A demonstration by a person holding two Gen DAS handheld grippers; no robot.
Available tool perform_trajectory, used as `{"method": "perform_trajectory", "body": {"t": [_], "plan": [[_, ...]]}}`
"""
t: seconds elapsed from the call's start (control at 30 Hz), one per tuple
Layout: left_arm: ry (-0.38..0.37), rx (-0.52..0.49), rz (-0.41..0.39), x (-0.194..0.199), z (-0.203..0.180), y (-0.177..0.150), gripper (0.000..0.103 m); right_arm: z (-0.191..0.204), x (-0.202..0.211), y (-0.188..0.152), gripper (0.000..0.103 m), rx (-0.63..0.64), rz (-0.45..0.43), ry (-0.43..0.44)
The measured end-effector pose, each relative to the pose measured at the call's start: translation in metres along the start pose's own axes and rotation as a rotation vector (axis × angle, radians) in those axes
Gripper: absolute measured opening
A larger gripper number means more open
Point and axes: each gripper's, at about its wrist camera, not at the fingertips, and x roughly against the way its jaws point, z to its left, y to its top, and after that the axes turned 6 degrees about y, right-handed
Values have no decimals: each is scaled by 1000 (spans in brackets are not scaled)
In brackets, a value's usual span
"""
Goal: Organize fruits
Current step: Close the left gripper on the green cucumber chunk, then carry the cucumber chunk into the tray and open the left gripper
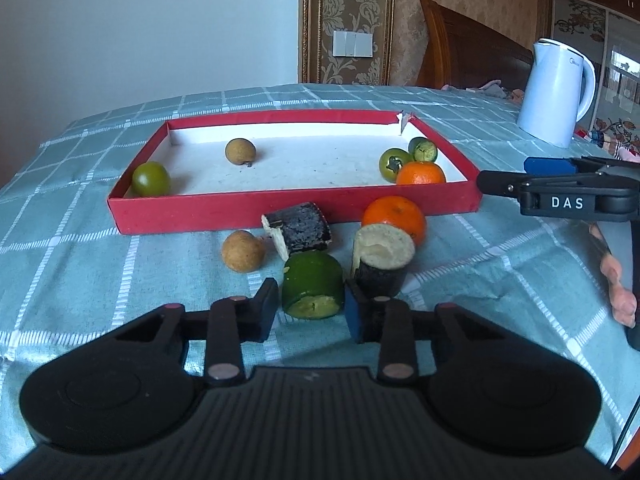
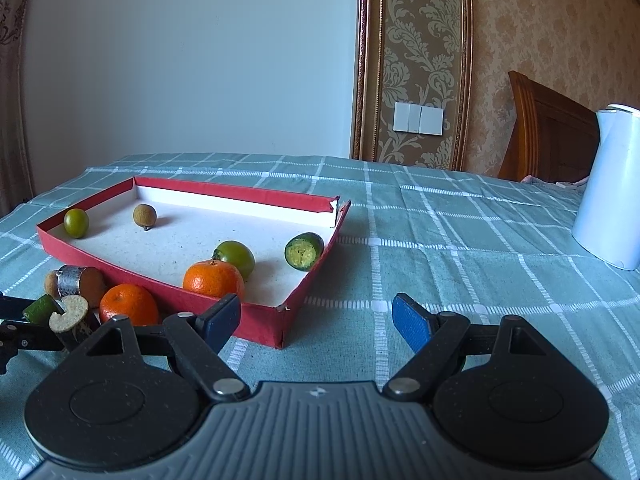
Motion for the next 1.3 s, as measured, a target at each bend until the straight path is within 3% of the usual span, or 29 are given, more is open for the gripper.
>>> {"method": "perform_trajectory", "body": {"t": [0.13, 0.23, 0.3, 0.6, 0.97, 1.3], "plan": [[0, 2, -5, 0, -1, 1, 28, -3, 5, -3, 83, -23, 0, -25], [4, 9, -14, 3, 2, 3, 28, -11, 10, -6, 84, -66, 2, 14], [12, 10, -27, 7, 4, 7, 28, -16, 7, -7, 90, -86, 34, 44], [47, 52, -74, 4, 31, 45, 28, -30, -9, -12, 92, -184, 157, 4], [122, 92, -38, -55, 57, 91, 28, -20, -16, -12, 101, -119, 202, -23], [181, 137, 20, -110, 75, 100, 29, -19, -16, -11, 102, -108, 209, -30]]}}
